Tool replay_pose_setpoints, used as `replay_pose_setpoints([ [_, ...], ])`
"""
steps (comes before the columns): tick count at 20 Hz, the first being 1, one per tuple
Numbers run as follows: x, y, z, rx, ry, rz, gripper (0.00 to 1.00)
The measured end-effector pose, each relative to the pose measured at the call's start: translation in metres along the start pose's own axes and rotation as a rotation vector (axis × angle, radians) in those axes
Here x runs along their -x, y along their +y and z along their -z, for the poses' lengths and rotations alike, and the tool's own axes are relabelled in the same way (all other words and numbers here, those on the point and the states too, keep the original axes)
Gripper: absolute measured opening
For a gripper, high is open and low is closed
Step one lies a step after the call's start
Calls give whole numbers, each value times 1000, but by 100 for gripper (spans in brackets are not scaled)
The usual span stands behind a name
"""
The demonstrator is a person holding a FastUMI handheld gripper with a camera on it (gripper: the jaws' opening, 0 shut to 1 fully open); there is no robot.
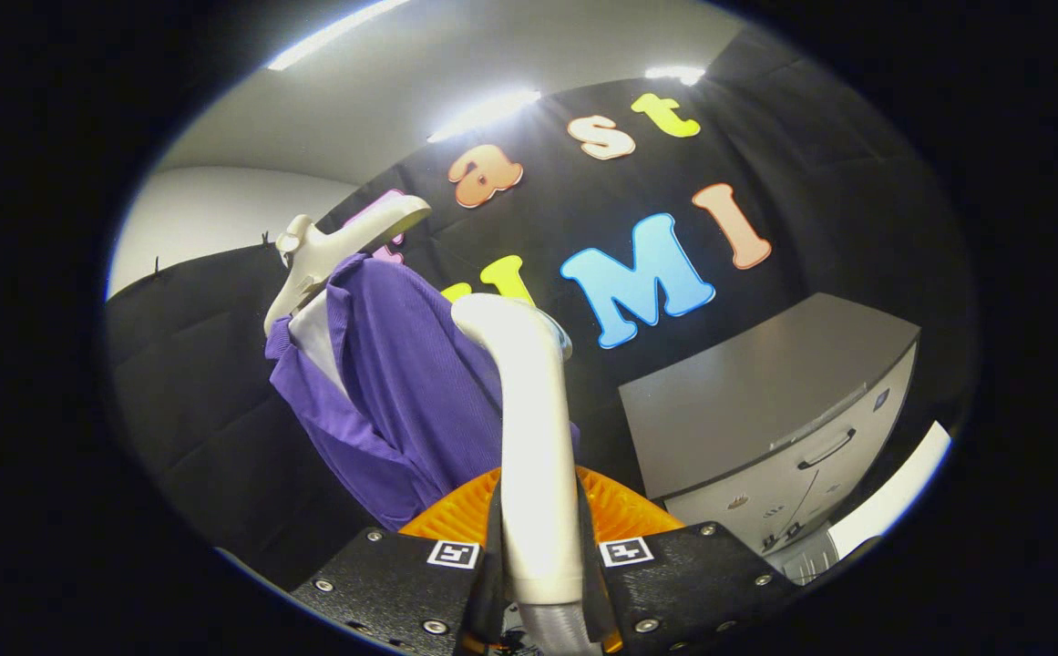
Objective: Iron the clothes twice with a garment steamer, once on the left side and once on the right side.
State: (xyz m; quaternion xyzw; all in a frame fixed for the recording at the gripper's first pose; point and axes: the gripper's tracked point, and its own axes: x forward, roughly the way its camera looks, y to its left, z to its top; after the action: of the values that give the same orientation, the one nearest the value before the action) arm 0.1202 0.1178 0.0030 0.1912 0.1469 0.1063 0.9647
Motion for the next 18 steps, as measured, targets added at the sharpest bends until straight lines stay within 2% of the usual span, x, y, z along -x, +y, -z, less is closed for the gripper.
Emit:
replay_pose_setpoints([
  [4,0,39,-1,119,-45,-58,34],
  [9,-7,70,-12,225,-112,-73,34],
  [18,-30,93,-17,375,-187,-15,34],
])
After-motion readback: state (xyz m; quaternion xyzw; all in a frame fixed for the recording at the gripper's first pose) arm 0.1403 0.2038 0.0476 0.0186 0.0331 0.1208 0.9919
